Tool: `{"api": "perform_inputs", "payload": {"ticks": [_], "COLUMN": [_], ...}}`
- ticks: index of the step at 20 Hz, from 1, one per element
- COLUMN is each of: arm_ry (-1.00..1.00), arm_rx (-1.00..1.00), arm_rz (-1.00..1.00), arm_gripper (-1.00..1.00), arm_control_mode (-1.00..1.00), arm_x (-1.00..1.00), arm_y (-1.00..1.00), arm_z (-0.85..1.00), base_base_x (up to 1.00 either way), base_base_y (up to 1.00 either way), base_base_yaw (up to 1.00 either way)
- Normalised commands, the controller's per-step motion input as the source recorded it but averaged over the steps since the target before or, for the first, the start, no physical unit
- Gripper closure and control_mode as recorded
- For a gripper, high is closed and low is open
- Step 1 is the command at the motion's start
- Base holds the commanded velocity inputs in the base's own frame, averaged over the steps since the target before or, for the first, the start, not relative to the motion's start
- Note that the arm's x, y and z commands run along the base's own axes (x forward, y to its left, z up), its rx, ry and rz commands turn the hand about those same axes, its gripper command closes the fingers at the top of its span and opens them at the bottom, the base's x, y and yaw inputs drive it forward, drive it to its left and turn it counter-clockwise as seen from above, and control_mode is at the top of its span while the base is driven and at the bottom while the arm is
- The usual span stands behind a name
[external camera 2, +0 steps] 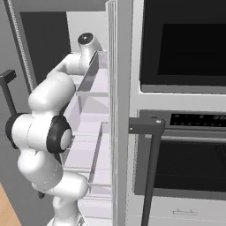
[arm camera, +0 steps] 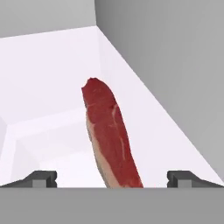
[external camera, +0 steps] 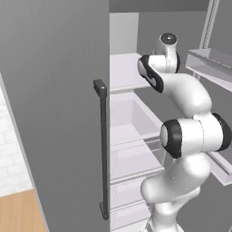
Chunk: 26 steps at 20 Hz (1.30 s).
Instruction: Place one lemon and one steak in each tupperware on the nearby counter, to pack two identical lunches.
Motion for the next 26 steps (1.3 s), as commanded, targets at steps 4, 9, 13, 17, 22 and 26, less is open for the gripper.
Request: {"api": "perform_inputs", "payload": {"ticks": [4,9,13,17,22,26], "arm_ry": [0.01,0.03,0.02,0.05,-0.04,-0.01], "arm_rx": [0.0,0.0,0.0,0.0,0.0,-0.01], "arm_rz": [0.0,0.0,0.0,0.01,0.01,0.0], "arm_gripper": [-1.0,-1.0,-1.0,1.0,1.0,1.0], "arm_control_mode": [-1.0,-1.0,-1.0,-1.0,-1.0,-1.0], "arm_x": [0.37,0.33,0.05,0.01,0.0,-0.07], "arm_y": [-0.14,0.0,0.0,0.0,0.0,0.0], "arm_z": [-0.19,-0.28,-0.46,-0.7,-0.21,-0.21], "base_base_x": [0.0,0.0,0.0,0.0,0.0,0.0], "base_base_y": [0.0,0.0,0.0,0.0,0.0,0.0], "base_base_yaw": [0.0,0.0,0.0,0.0,0.0,0.0]}}
